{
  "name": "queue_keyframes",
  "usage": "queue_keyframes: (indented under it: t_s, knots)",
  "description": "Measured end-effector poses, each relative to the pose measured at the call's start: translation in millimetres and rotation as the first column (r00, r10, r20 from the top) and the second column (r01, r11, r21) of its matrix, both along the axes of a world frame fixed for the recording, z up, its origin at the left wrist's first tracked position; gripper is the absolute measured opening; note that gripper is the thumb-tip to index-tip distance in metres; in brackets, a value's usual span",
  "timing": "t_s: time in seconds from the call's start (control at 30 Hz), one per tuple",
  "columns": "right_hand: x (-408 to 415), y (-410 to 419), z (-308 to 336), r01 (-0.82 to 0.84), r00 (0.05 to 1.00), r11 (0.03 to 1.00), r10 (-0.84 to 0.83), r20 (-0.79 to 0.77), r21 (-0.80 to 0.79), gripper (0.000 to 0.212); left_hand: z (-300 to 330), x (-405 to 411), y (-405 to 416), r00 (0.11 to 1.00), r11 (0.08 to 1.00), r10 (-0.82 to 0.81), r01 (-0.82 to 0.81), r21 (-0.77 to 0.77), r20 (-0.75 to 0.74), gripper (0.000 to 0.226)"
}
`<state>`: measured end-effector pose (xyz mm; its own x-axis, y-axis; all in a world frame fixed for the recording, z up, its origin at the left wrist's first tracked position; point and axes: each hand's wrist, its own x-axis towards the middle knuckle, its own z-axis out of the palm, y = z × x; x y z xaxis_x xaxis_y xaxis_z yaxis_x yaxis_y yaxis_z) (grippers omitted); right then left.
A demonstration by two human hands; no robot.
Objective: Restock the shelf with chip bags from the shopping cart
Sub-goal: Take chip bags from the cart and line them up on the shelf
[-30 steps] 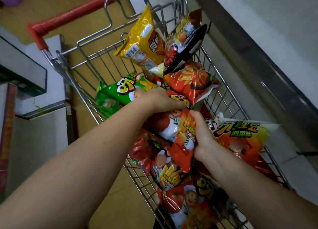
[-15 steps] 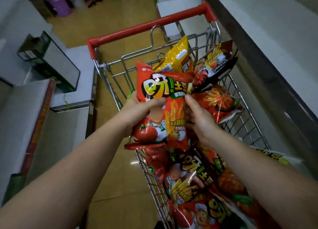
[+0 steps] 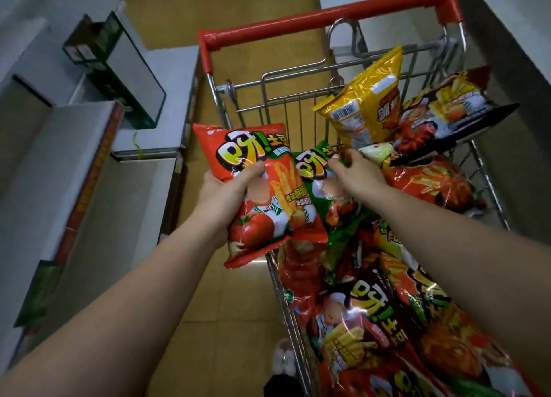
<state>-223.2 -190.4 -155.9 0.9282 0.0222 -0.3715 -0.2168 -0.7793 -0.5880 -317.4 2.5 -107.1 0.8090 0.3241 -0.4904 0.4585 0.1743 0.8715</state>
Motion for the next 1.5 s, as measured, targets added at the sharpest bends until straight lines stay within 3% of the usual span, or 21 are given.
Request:
queue_keyframes:
  t_s: [0.13, 0.3, 0.37, 0.5, 0.57, 0.67, 0.83, 1.0, 1.13, 1.23, 1.5]
  knots:
    - [0.9, -0.5, -2.7, -0.029, 0.995, 0.997, 0.023, -0.094, -0.068, 0.071, 1.2, 0.1, 9.2, 0.993, 0.994, -0.11, 0.111, 0.012, -0.033, 0.034]
    - [-1.2, -5.7, -1.9, 0.171, 0.959, 0.957, -0.107, -0.261, 0.235, 0.078, 1.3, -0.8, 14.8, 0.98, 0.985, -0.174, 0.173, -0.014, -0.093, 0.047]
    - [-4.2, -8.0, -0.6, 0.207, 0.937, 0.939, -0.11, -0.332, 0.273, 0.083, 1.3, -0.3, 16.5, 0.977, 0.982, -0.19, 0.189, -0.026, -0.096, 0.046]
    - [-18.0, -11.0, 11.7, 0.27, 0.842, 0.937, -0.118, -0.526, 0.222, 0.117, 4.4, 0.0, 20.3, 0.97, 0.974, -0.227, 0.224, -0.04, -0.084, 0.041]
    - [-24.6, -12.9, 18.3, 0.259, 0.833, 0.94, -0.101, -0.544, 0.223, 0.127, 9.1, 0.1, 21.9, 0.966, 0.969, -0.245, 0.242, -0.043, -0.08, 0.046]
    - [-33.7, -10.1, 32.8, 0.193, 0.932, 0.951, -0.1, -0.348, 0.242, 0.101, 21.6, 2.6, 23.8, 0.965, 0.965, -0.26, 0.259, -0.043, -0.018, 0.041]
    - [-49.8, 7.6, 83.9, 0.07, 0.993, 0.978, -0.088, 0.085, 0.195, 0.096, 57.9, 9.9, 24.0, 0.949, 0.955, -0.295, 0.296, 0.004, 0.11, 0.062]
    - [-65.3, 2.4, 138.7, 0.155, 0.915, 0.958, -0.232, 0.331, 0.242, 0.097, 102.7, 9.4, 20.8, 0.902, 0.94, -0.337, 0.338, 0.045, 0.271, 0.06]
    - [-84.8, -12.4, 187.4, 0.2, 0.828, 0.92, -0.344, 0.444, 0.338, 0.071, 143.9, 0.5, 9.3, 0.851, 0.941, -0.328, 0.334, 0.06, 0.41, 0.046]
    - [-105.1, -30.1, 225.5, 0.242, 0.744, 0.914, -0.391, 0.542, 0.327, 0.067, 178.4, -8.3, -2.2, 0.812, 0.936, -0.334, 0.344, 0.07, 0.478, 0.074]
    - [-181.6, -86.1, 312.5, 0.303, 0.579, 0.907, -0.419, 0.699, 0.293, 0.061, 246.4, -51.9, -49.8, 0.674, 0.903, -0.393, 0.411, 0.124, 0.626, 0.092]
